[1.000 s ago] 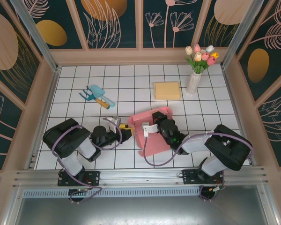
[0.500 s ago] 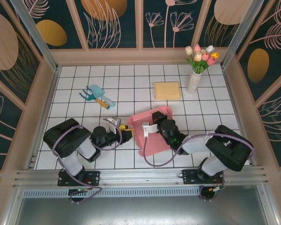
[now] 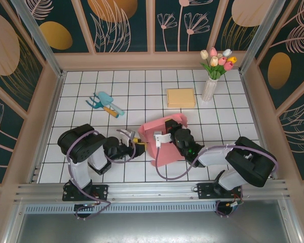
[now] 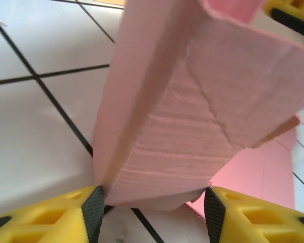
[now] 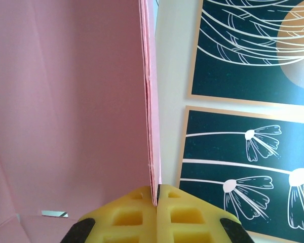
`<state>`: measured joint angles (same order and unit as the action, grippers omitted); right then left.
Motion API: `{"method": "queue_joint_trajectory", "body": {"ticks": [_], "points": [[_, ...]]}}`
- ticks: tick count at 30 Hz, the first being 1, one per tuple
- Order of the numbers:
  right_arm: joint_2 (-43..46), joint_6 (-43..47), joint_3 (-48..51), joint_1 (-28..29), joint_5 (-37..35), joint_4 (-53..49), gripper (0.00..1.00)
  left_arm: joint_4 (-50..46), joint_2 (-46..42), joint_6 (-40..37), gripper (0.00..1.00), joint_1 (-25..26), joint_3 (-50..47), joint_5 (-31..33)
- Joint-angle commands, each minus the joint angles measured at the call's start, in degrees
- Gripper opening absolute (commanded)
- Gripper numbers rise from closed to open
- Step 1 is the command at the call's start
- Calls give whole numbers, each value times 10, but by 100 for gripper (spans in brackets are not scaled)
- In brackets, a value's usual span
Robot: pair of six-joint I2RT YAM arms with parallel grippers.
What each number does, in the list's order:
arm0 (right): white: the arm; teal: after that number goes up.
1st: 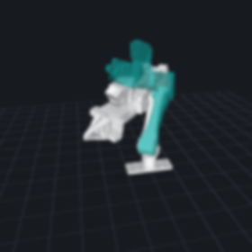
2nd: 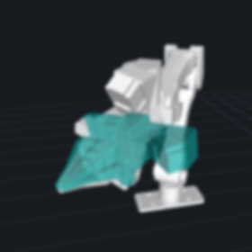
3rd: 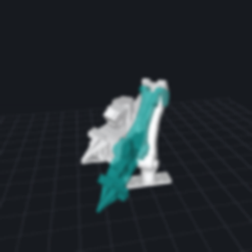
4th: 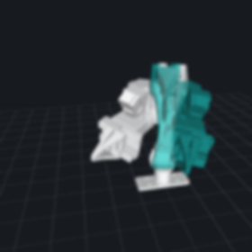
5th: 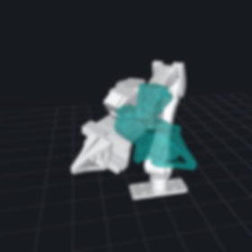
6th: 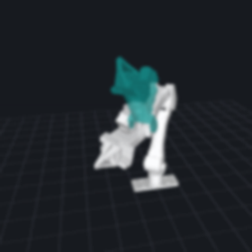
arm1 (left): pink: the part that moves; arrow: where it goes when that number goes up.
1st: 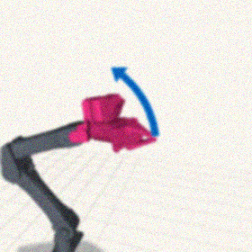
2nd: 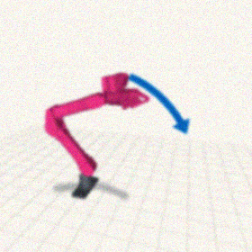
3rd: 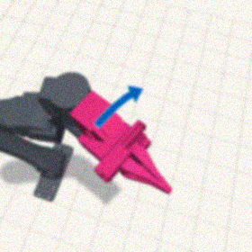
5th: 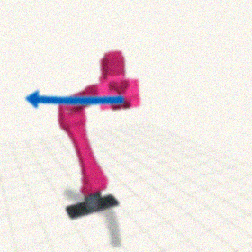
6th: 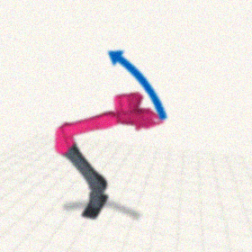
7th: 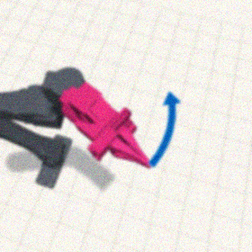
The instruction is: Fold the paper box
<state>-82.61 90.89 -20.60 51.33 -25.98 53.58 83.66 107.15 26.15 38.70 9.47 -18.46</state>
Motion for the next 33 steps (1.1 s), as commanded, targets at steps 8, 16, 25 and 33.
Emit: {"method": "queue_joint_trajectory", "body": {"ticks": [8,16,25,33], "points": [[19,-25,7,3,24,-9,0,-146,-86,-54,56,-1,33,148],[23,-48,-4,2,32,-38,0,-184,-150,-53,58,-1,37,145],[-20,-61,-29,16,27,-32,0,-192,-206,-21,59,0,34,235],[-34,-111,-67,1,23,-83,0,-155,-250,-41,56,3,-19,92]]}}
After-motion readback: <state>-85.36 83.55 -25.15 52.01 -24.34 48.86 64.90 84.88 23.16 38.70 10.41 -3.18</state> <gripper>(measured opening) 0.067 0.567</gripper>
